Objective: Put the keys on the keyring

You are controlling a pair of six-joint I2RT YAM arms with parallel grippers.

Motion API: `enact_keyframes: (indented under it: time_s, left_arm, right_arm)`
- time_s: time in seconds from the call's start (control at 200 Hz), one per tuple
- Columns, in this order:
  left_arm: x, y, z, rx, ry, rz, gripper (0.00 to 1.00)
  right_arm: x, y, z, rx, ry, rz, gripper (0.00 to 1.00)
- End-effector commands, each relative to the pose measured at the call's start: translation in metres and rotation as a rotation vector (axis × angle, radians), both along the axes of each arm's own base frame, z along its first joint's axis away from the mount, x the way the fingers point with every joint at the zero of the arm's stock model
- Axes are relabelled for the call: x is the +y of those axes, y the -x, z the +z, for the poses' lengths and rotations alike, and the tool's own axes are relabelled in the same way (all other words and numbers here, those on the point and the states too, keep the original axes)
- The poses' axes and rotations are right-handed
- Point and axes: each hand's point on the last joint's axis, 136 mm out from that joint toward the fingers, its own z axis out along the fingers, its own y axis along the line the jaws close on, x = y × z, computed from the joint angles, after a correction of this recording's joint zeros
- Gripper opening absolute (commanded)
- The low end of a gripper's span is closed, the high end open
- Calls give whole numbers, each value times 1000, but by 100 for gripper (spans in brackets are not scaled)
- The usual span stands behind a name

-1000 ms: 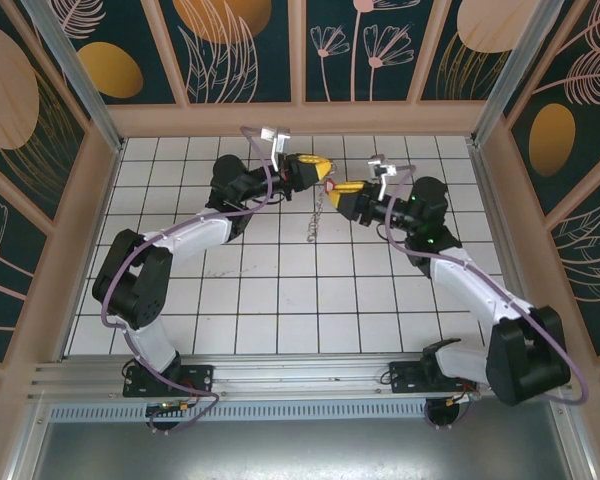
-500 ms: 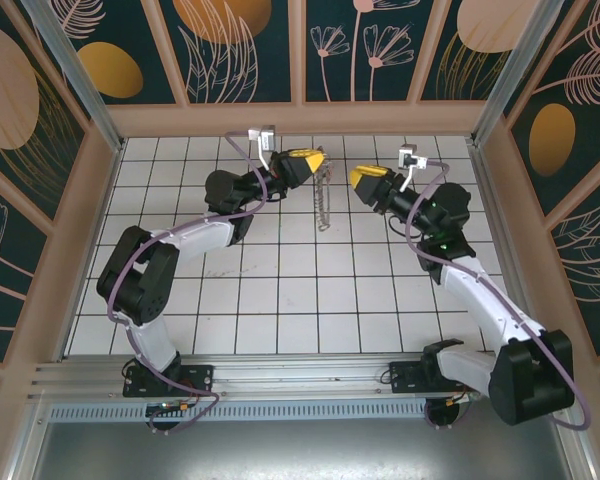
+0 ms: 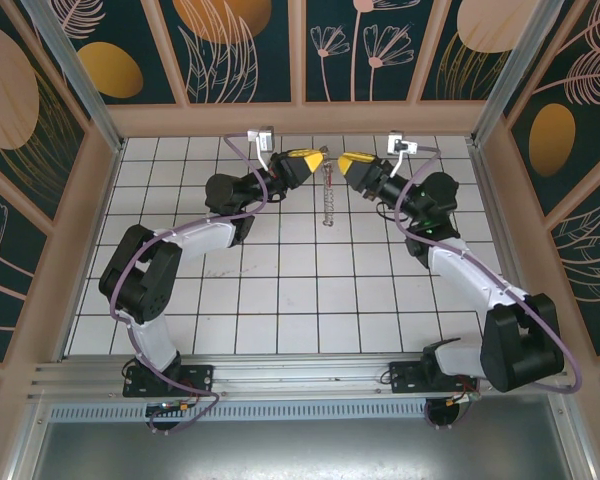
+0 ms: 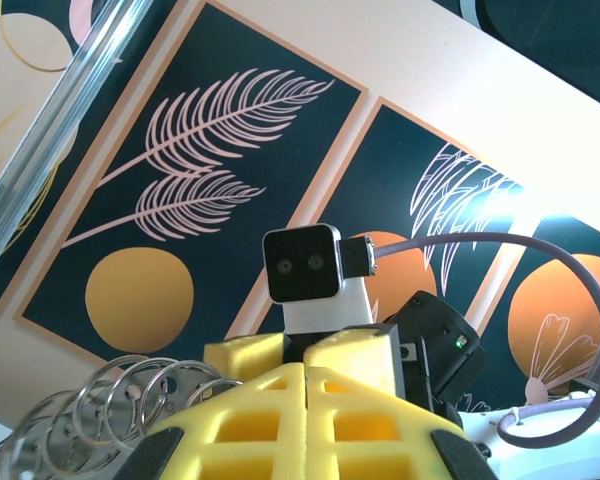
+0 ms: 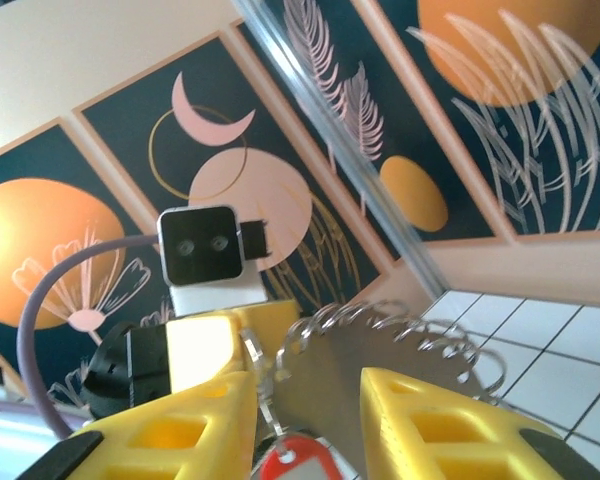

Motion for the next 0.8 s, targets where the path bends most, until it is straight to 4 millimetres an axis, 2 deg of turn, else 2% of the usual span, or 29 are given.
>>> enact_keyframes:
  time_s: [0.0,0.205,0.345,0.465,0.555,0.681,0.796]
  left_arm:
    - [4,6,14,-49,57,8,0]
    - [4,5,15,-48,58,11,0]
    - [4,4,15,-47,58,13,0]
    - [4,4,15,-47,57,13,0]
    - [4,4,15,-47,58,13,0]
    - [4,5,16,-49,57,12,0]
    - [4,6,17,-50,59,9,0]
  right_arm:
    - [13,20,17,-84,-19,71,29]
    - [25,32,-4,-48,2,108,7]
    - [28,34,-14,-25,13,116,3]
    - [30,37,-18,-18,33,130,8]
    - [27,39,-15,-32,51,102,25]
    - [15,40,-4,-60,69,45,30]
    - [-2,41,9,-87,59,-12,31]
